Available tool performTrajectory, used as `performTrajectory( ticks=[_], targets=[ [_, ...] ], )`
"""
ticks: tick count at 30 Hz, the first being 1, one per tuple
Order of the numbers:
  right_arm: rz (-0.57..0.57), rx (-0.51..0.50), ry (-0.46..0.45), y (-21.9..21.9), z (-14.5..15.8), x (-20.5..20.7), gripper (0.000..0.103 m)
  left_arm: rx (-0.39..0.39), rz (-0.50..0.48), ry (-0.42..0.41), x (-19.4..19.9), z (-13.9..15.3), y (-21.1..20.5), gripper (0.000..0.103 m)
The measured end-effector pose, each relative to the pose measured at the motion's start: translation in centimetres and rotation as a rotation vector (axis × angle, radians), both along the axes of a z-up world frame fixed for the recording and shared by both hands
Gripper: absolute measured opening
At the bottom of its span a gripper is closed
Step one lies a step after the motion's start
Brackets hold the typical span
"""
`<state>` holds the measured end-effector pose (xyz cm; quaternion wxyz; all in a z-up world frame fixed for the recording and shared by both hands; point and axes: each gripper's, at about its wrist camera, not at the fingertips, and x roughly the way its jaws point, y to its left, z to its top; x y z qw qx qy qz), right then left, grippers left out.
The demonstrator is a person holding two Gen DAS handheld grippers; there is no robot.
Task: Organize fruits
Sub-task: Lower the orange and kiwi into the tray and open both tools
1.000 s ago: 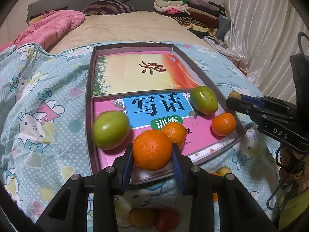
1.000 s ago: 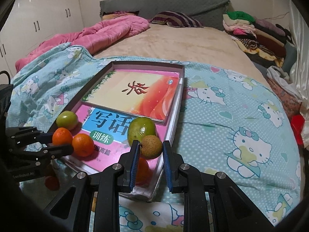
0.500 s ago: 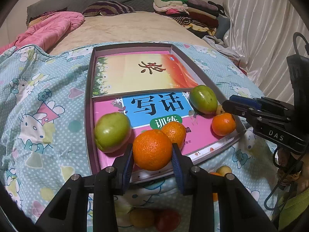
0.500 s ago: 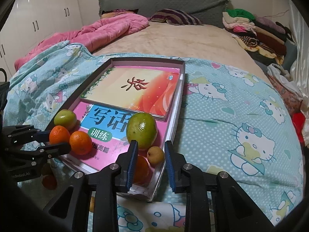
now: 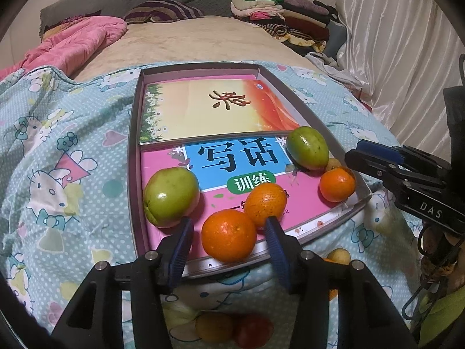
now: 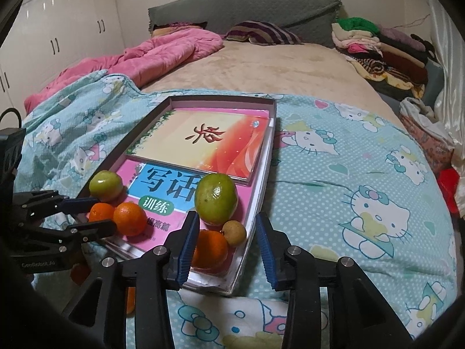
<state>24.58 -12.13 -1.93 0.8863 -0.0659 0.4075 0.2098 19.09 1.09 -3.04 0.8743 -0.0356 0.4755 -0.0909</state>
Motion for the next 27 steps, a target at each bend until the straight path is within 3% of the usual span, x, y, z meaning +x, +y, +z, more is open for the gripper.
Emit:
performTrajectory(
  ticks=[10, 13, 27],
  targets=[
    [-0.011, 0.009, -0.015, -0.3, 0.3, -0.3, 0.050, 0.002, -0.003, -0.006, -0.2, 0.5, -0.1, 0.051],
    [-0.017, 0.009, -0.021, -0.4, 0.5, -0.4, 0.052, 0.003, -0.005, -0.015, -0.4, 0.9, -0.1, 0.059],
    [-0.029, 0.012, -0.063, -1.0, 1.3, -1.5, 0.058, -0.016, 0.015, -0.067, -1.2, 3.2, 0.6, 0.069]
  ],
)
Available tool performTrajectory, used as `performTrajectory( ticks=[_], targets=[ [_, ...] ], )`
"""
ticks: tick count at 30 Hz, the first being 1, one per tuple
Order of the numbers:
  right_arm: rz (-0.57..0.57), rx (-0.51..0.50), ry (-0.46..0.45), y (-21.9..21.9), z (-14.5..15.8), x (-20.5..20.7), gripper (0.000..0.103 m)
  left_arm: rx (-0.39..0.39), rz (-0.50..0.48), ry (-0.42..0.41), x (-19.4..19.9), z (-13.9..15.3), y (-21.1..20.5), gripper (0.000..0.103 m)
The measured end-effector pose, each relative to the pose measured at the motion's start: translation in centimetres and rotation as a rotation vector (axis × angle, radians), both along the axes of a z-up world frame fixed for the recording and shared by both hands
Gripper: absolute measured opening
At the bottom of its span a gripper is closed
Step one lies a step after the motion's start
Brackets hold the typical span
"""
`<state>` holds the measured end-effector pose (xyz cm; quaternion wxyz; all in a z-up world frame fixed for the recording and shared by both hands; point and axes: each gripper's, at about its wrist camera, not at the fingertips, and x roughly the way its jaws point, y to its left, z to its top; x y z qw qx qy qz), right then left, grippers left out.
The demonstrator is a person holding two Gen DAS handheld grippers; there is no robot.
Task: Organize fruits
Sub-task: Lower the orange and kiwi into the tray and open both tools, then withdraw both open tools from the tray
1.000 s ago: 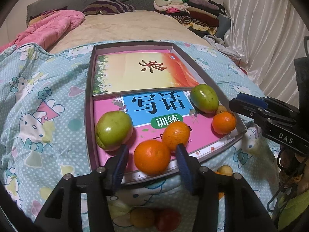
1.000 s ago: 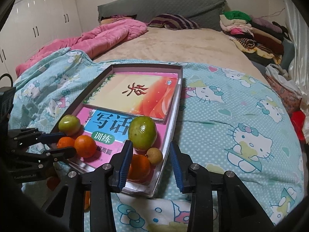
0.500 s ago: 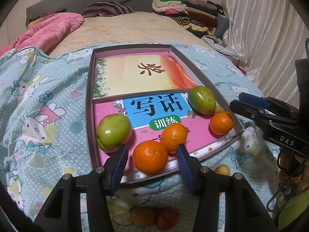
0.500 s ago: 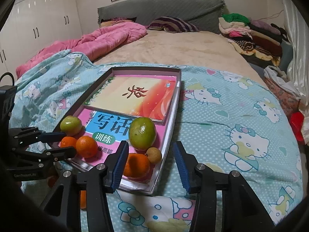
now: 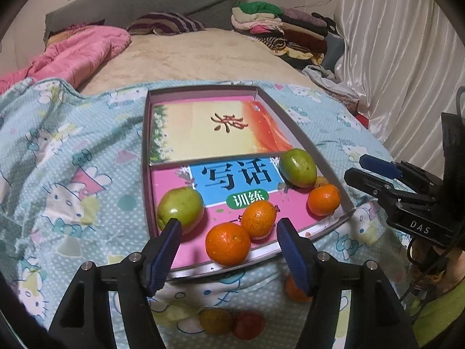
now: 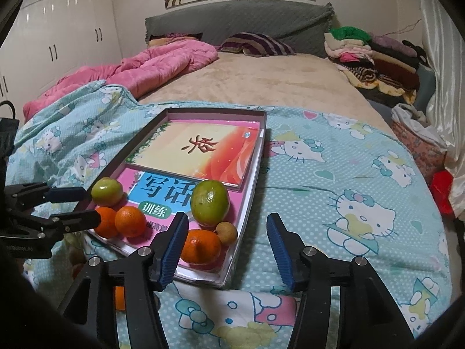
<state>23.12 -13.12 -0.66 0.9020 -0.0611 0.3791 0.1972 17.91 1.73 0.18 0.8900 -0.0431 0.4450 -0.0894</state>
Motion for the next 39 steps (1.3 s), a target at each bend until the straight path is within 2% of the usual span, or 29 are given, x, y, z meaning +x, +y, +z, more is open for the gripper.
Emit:
performTrajectory(
  ticks=[4, 11, 28, 39],
  targets=[
    [0.000, 0.016, -0.019, -0.2, 0.6, -0.4, 0.062, -0.008, -0.006, -0.024, -0.5, 1.0, 0.0, 0.078],
    [0.017, 0.027, -0.033, -0.1, 1.1, -1.1, 0.065, 0.009, 0.007, -0.058, -1.3, 2.0, 0.1, 0.083],
    [0.063, 0.044, -0.076, 0.8, 2.5, -3.2, 0.069, -0.007, 0.073, -0.113, -3.1, 4.2, 2.9, 0.084],
    [0.083, 0.040, -0.089, 1.0, 2.9, -4.2, 0.069, 0.015, 0.087, -0.128, -4.0, 4.6, 3.6, 0.084]
  ],
)
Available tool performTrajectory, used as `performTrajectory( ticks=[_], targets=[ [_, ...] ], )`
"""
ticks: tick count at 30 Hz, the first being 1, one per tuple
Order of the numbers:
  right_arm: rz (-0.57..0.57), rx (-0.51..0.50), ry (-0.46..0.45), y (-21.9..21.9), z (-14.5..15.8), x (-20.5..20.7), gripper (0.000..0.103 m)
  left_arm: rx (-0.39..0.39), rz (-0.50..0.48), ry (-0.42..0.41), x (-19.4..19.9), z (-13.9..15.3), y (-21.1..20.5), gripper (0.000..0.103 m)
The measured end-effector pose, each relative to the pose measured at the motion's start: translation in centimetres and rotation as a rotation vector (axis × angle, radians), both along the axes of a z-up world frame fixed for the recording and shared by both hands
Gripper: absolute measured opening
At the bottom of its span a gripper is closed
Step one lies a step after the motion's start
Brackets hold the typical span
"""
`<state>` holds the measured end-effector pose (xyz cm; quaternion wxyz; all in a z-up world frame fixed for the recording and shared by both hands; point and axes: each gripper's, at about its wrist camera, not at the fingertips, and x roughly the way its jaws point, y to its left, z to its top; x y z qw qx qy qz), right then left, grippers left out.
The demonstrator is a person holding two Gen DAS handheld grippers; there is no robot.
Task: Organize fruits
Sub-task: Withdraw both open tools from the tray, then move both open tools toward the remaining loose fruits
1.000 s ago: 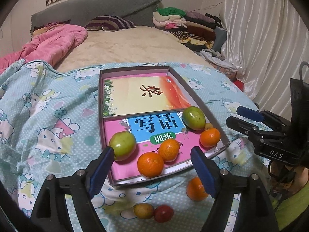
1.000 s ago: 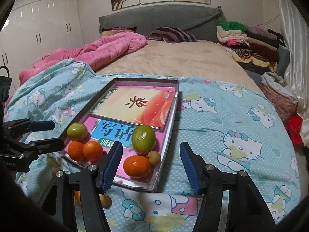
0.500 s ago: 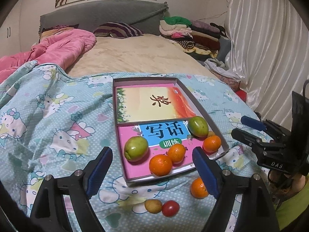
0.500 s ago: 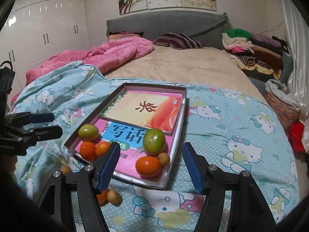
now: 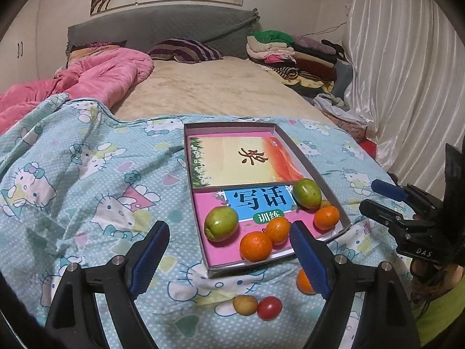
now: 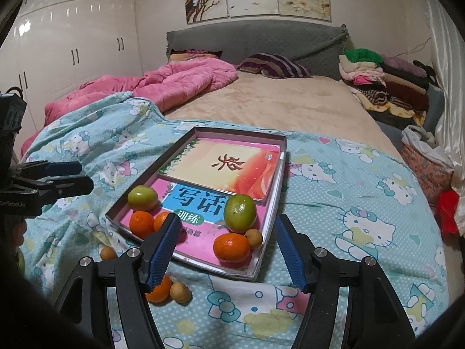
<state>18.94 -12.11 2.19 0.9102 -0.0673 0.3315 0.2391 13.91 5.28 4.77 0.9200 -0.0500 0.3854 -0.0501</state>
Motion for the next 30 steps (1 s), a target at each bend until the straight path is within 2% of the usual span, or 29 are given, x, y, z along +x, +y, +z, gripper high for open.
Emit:
performTrajectory(
  ticks=[13, 30],
  targets=[
    [0.005, -0.010, -0.009, -0.3, -0.1, -1.8, 0.069, 0.020, -0.021, -0.004, -2.1, -0.1, -0.3, 0.084],
    [0.017, -0.056, 0.047, -0.7, -2.7, -4.2, 0.069, 0.049, -0.060, 0.053, -4.7, -2.9, -1.0, 0.084]
  ],
)
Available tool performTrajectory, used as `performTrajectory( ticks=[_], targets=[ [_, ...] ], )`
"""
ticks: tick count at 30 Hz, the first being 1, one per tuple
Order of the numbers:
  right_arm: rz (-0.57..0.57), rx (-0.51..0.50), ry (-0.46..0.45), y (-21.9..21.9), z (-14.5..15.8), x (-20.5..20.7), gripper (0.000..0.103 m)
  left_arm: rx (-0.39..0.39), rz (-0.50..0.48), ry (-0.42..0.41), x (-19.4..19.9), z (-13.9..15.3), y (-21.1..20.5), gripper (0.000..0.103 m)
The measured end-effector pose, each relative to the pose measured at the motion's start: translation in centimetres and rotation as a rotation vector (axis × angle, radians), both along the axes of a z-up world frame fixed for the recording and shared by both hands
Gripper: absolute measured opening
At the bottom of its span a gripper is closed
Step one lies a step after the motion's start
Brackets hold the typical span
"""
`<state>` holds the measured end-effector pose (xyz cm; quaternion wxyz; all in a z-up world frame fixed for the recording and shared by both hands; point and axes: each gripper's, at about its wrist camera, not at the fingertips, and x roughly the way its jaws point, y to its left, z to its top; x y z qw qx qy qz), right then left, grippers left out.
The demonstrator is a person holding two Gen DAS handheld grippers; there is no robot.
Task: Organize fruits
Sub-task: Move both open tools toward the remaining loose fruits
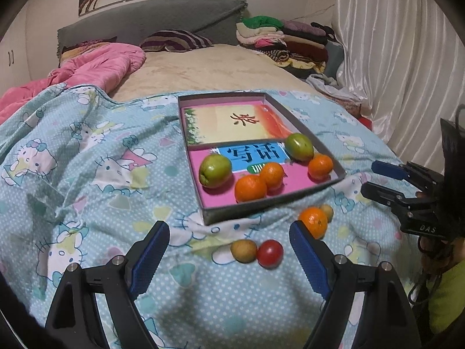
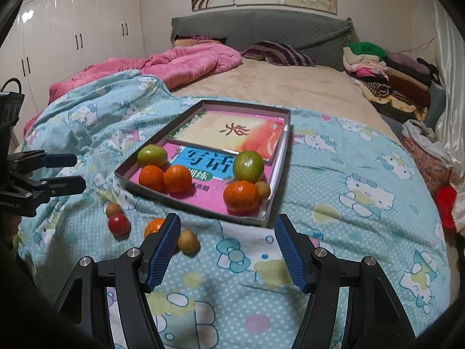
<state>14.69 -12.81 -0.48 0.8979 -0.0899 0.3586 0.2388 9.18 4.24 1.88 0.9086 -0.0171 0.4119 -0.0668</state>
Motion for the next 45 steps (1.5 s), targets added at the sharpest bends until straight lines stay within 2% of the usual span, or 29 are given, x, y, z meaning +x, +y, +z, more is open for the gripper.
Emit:
performTrajectory(
  ticks=[18, 27, 33, 35, 38, 42, 45],
  targets=[
    [0.050, -0.067, 0.045, 1.4, -1.9, -0.3, 0.069, 0.015, -0.047, 0.034, -0.8, -1.2, -1.0, 0.084],
    [0.122, -0.094, 0.045, 3.3, -2.7, -1.0, 0.069, 0.016, -0.061, 0.078, -0.8, -2.4, -1.2, 0.080],
    [0.211, -0.138, 0.036, 5.6, -3.3, -1.7, 0.068, 0.024, -0.050, 0.121, -0.1, -3.8, -0.7, 0.071],
    [0.231, -0.154, 0.026, 6.1, -3.5, -1.8, 0.068, 0.019, -0.047, 0.134, 0.2, -4.3, -0.4, 0.065],
    [0.252, -0.166, 0.017, 6.7, -3.5, -1.5, 0.063, 0.010, -0.052, 0.149, 0.6, -4.8, 0.1, 0.057],
    [0.285, -0.188, 0.014, 7.3, -3.6, -1.1, 0.059, -0.021, -0.084, 0.158, 1.1, -5.1, 0.7, 0.053],
    [0.309, -0.203, 0.014, 7.7, -3.9, -0.9, 0.055, -0.012, -0.114, 0.163, 1.5, -5.2, 0.8, 0.047]
  ],
)
